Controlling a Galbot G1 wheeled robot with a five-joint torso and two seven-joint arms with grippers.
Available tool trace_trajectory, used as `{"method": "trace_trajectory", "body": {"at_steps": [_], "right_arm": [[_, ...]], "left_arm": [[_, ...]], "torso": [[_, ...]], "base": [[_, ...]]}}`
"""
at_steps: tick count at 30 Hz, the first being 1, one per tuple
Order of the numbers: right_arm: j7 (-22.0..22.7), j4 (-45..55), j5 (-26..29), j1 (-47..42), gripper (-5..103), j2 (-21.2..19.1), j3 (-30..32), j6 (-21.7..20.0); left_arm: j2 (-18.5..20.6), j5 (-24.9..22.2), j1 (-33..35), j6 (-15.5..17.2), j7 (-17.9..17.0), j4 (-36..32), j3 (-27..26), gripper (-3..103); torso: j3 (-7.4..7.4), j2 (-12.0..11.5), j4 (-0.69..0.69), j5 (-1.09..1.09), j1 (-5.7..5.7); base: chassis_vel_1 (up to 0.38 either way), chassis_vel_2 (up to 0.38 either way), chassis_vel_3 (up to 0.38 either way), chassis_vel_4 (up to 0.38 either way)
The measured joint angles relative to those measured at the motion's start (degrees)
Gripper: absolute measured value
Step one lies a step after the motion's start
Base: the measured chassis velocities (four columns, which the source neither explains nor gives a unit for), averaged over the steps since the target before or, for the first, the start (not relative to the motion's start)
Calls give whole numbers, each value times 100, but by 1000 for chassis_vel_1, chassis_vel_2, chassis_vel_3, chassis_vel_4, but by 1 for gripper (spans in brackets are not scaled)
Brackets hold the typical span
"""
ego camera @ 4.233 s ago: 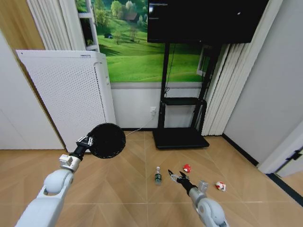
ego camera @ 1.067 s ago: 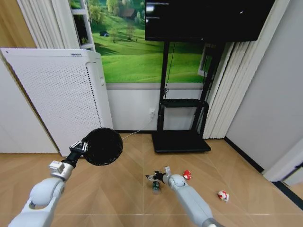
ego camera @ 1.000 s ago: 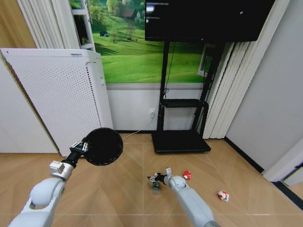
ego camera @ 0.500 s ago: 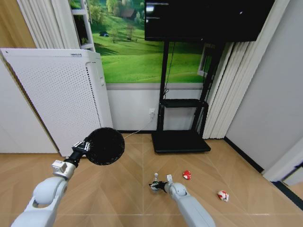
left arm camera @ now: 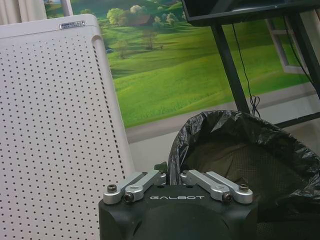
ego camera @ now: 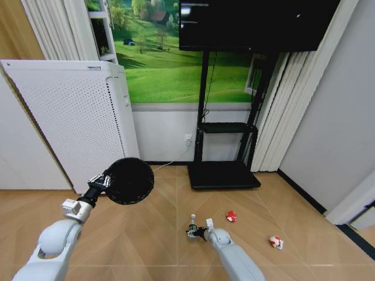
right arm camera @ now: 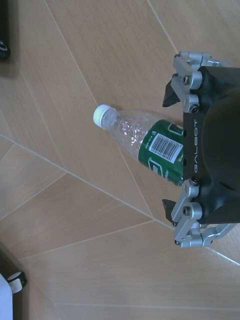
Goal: Pick up the trash bin and place the garbage on the floor into it.
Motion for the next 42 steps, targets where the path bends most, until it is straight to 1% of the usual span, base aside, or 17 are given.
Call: {"method": "trace_trajectory", "body": {"at_steps": [10, 28, 29, 30, 31, 33, 35, 37, 38, 41, 42], "right_arm": [[44, -220, -335, 28, 100, 74, 80, 75], [118, -405, -427, 84, 100, 113, 14, 130], [121, -482, -476, 105, 99, 137, 6, 165], [134, -534, -506, 113, 94, 163, 7, 184], [134, -534, -506, 113, 94, 163, 7, 184], [154, -565, -552, 110, 83, 182, 18, 200], [160, -565, -558, 97, 83, 184, 23, 204], [190, -528, -560, 62, 71, 177, 37, 209], [190, -528, -560, 62, 71, 177, 37, 209], [205, -433, -542, 27, 55, 123, 55, 204], [205, -433, -542, 27, 55, 123, 55, 204]], "left_arm": [[-12, 12, -15, 30, 25, -14, 23, 7], [-61, 34, -71, 29, 32, 38, 43, 7], [-77, 34, -84, 29, 34, 53, 56, 7], [-92, 37, -91, 29, 47, 64, 80, 7], [-92, 37, -91, 29, 47, 64, 80, 7], [-102, 41, -102, 27, 58, 79, 99, 7], [-104, 42, -106, 27, 64, 83, 101, 7], [-107, 43, -119, 24, 78, 96, 103, 7], [-107, 43, -119, 24, 78, 96, 103, 7], [-109, 47, -151, 18, 94, 122, 106, 7], [-109, 47, -151, 18, 94, 122, 106, 7]], "torso": [[0, 0, 0, 0, 0], [0, 0, 0, 0, 0], [0, 0, 0, 0, 0], [0, 0, 0, 0, 0], [0, 0, 0, 0, 0], [0, 0, 0, -1, 0], [0, 0, 0, 0, 0], [0, 0, 0, 0, 0], [0, 0, 0, 0, 0], [0, 0, 0, 0, 0], [0, 0, 0, 0, 0]], "base": [[0, 0, 0, 0], [0, 0, 0, 0], [0, 0, 0, 0], [0, 0, 0, 0], [0, 0, 0, 0], [0, 0, 0, 0], [0, 0, 0, 0], [0, 0, 0, 0], [0, 0, 0, 0], [0, 0, 0, 0], [0, 0, 0, 0]]}}
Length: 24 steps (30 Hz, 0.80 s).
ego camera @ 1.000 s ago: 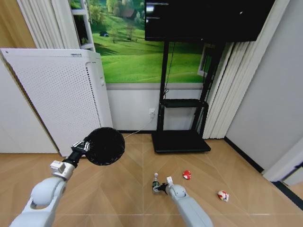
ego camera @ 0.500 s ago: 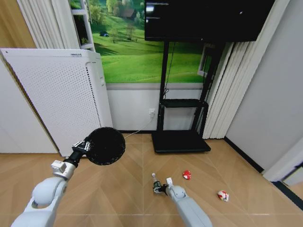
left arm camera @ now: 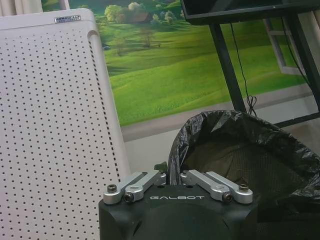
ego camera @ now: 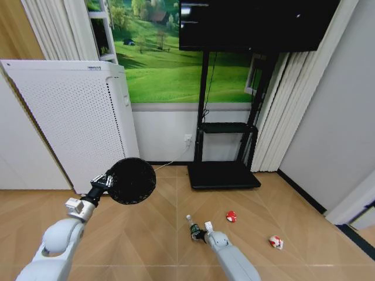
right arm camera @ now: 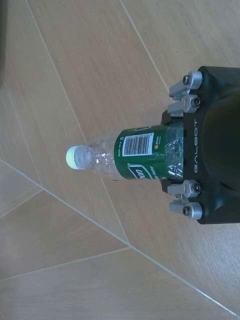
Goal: Pick up the trash bin and place the garbage on the floor into it.
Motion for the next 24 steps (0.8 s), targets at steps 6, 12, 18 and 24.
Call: {"method": "trace_trajectory", "body": {"at_steps": [6, 12, 18, 24], "right_arm": [[23, 126, 31, -27, 37, -54, 118, -6], [103, 526, 56, -142, 26, -155, 721, -53], [262, 1385, 357, -289, 26, -496, 1623, -187], [517, 2522, 965, -595, 26, -915, 2346, -333]], "left_arm": [[-43, 24, -11, -9, 20, 17, 36, 7], [-86, 44, -11, -12, 45, 94, 30, 7], [-221, 54, -87, -55, 52, 324, -12, 7], [-409, -28, -237, 44, -2, 613, 146, 7]], "torso": [[0, 0, 0, 0, 0], [0, 0, 0, 1, 0], [0, 0, 0, 1, 0], [0, 0, -1, 2, 0]], "base": [[0, 0, 0, 0], [0, 0, 0, 0], [0, 0, 0, 0], [0, 0, 0, 0]]}}
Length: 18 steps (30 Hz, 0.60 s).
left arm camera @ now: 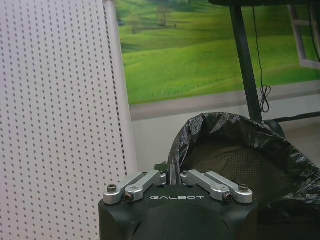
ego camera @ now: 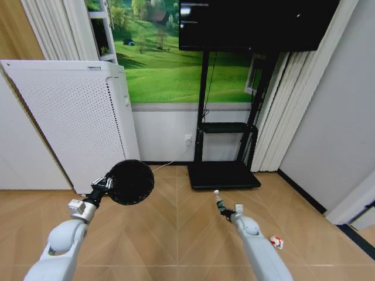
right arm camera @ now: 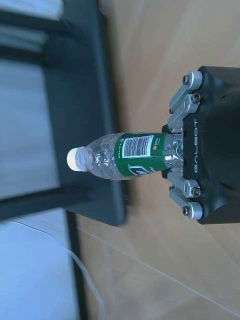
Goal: Pick up the trash bin and place the garbage on the floor into it.
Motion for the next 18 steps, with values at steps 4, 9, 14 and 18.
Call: {"method": "trace_trajectory", "body": {"at_steps": [4, 9, 14, 18], "right_arm": [[115, 878, 330, -357, 26, -461, 212, -71], [130, 1538, 681, -622, 26, -864, 289, -190], [-43, 1976, 1018, -997, 26, -1318, 232, 26], [-289, 2372, 1118, -1361, 26, -1639, 201, 257]], "left_arm": [[-95, 3, -238, 59, 10, 441, 350, 7], [-154, 84, -639, 60, -41, 884, 938, 7], [-257, 89, -1274, 121, -256, 1289, 1794, 7], [-326, 0, -1840, 202, -369, 1523, 2444, 7]], "torso": [[0, 0, 2, 1, 0], [0, 0, 0, -2, 0], [0, 0, 1, 1, 0], [0, 0, -1, 0, 0]], "base": [[0, 0, 0, 0], [0, 0, 0, 0], [0, 0, 0, 0], [0, 0, 0, 0]]}}
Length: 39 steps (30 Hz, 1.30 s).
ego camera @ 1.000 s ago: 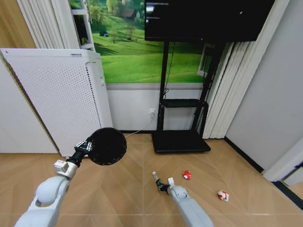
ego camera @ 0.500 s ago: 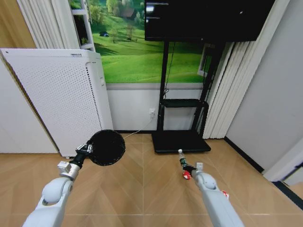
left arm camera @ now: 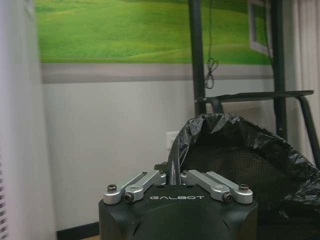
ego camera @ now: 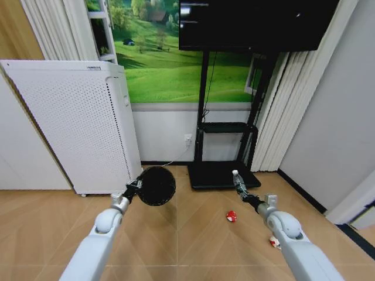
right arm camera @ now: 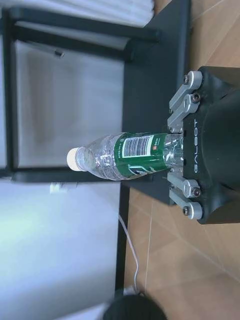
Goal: Pick up the trash bin and place the garbage on the floor into it.
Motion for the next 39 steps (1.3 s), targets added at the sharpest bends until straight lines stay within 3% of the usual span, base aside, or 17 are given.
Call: {"method": "trace_trajectory", "body": {"at_steps": [6, 9, 15, 34, 39], "right_arm": [[-100, 485, 222, -228, 26, -123, 53, 67], [-99, 757, 244, -268, 26, -61, 50, 67], [-121, 1262, 283, -357, 26, -104, -119, 35], [-244, 1668, 50, 273, 26, -240, -1274, -278], [-191, 1403, 17, 442, 26, -37, -1406, -235]], "left_arm": [[-238, 71, -631, -63, 141, 573, 569, 7], [-554, 205, -923, -227, 196, 1047, 813, 7], [-769, 190, -1203, -239, 181, 1342, 1208, 7], [-1126, 109, -1372, -162, 95, 1360, 1663, 7], [-1282, 58, -1176, -105, -26, 1127, 1659, 7]], "torso": [[0, 0, 1, 0, 0], [0, 0, 1, -2, 0], [0, 0, 1, -1, 0], [0, 0, 2, -3, 0], [0, 0, 2, -2, 0]], "base": [[0, 0, 0, 0], [0, 0, 0, 0], [0, 0, 0, 0], [0, 0, 0, 0], [0, 0, 0, 0]]}}
